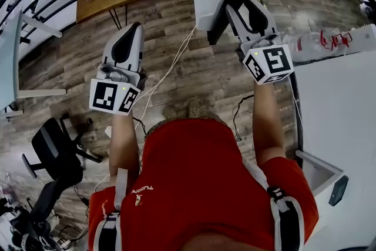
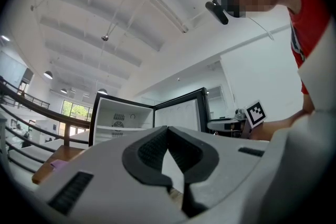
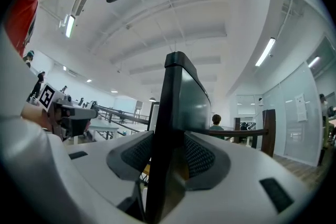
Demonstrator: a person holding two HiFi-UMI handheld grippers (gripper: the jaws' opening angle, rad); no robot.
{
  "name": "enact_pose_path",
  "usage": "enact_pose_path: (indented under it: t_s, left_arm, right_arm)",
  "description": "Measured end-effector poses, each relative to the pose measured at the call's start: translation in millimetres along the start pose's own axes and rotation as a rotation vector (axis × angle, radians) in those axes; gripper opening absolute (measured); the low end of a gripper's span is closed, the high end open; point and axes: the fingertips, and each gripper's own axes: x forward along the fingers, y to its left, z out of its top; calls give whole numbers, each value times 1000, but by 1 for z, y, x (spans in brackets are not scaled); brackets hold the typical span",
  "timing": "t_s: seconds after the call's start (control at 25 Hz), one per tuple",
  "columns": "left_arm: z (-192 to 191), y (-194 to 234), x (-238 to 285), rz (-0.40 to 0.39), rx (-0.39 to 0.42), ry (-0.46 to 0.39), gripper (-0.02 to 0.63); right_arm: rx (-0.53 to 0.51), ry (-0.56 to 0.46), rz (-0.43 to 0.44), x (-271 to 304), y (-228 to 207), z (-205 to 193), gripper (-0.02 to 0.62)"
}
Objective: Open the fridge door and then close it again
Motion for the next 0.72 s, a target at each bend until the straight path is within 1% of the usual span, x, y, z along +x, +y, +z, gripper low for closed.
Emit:
enact_pose_path:
  t_s: [0.28, 0.44, 0.72]
  left_arm:
    - [-5, 17, -8, 3, -12, -1, 9]
    - [-5, 28, -14, -1, -10, 0, 9]
    - [0, 63, -30, 8, -12, -18, 9]
  right_arm:
    - [6, -18, -2, 34, 38, 3, 198]
    - [12, -21, 11, 53, 56, 3, 211]
    - [22, -17, 30, 92, 87, 4, 233]
